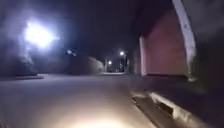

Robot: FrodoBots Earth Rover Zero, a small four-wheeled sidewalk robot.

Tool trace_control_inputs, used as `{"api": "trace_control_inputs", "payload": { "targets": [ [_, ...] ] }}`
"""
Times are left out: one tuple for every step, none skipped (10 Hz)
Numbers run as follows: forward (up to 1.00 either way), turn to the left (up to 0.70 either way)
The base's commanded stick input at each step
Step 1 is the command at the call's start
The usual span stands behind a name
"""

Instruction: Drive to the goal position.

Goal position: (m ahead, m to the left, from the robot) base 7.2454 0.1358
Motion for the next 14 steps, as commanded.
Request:
{"api": "trace_control_inputs", "payload": {
  "targets": [
    [0.7, 0.0],
    [0.7, 0.0],
    [0.7, 0.0],
    [0.7, 0.0],
    [0.7, 0.0],
    [0.7, 0.0],
    [0.7, 0.0],
    [0.7, 0.0],
    [0.7, -0.04],
    [0.7, -0.19],
    [0.7, -0.35],
    [0.7, -0.35],
    [0.7, -0.35],
    [0.7, -0.35]
  ]
}}
